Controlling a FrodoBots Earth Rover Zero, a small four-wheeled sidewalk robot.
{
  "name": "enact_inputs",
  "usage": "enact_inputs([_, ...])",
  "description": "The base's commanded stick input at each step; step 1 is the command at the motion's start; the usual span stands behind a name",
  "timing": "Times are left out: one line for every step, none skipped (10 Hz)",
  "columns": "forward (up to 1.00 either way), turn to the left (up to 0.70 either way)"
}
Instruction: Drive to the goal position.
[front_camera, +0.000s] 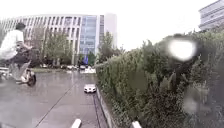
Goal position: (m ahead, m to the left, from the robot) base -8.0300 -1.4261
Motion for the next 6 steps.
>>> enact_inputs([0.05,0.00])
enact_inputs([0.05,0.00])
enact_inputs([0.05,0.00])
enact_inputs([0.05,0.00])
enact_inputs([0.04,0.00])
enact_inputs([0.04,0.00])
